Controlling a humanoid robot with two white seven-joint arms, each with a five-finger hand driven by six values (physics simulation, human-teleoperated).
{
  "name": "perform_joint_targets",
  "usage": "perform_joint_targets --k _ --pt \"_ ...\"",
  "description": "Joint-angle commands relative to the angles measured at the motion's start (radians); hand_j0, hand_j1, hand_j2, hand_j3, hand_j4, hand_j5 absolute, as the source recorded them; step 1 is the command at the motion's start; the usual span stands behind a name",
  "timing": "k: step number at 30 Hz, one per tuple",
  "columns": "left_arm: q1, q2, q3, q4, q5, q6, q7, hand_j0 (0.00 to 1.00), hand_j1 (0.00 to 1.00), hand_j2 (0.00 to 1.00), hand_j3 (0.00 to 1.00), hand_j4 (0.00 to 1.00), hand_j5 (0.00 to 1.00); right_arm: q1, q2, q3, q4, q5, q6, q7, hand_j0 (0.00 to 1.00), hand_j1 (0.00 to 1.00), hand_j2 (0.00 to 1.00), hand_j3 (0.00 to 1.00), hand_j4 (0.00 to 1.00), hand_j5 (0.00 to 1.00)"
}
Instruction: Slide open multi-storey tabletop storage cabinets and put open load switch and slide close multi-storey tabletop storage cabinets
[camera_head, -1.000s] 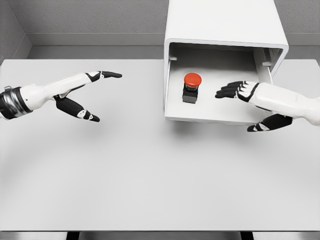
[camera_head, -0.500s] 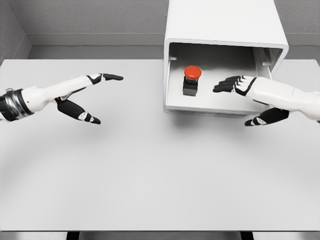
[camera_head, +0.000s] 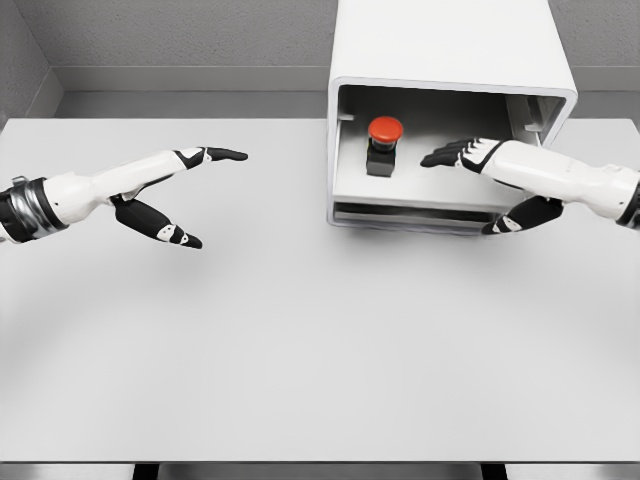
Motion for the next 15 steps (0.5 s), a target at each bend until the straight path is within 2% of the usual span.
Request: perform_joint_targets --k 1,7,15 --pt "0.000 0.001 0.000 -0.001 0.009 0.002 0.000 1.00 1.00 1.00 1.00 1.00 1.00 0.000 0.024 0.002 0.041 0.000 0.002 0.010 1.00 1.00 1.00 1.00 1.00 1.00" --pt "0.000 0.001 0.000 -0.002 0.009 0.002 0.000 1.00 1.00 1.00 1.00 1.00 1.00 -0.029 0.077 0.004 0.095 0.003 0.002 0.044 1.00 1.00 1.00 1.00 1.00 1.00" --pt "0.000 0.001 0.000 -0.004 0.009 0.002 0.000 1.00 1.00 1.00 1.00 1.00 1.00 -0.057 0.113 0.005 0.170 0.006 0.002 0.065 1.00 1.00 1.00 1.00 1.00 1.00"
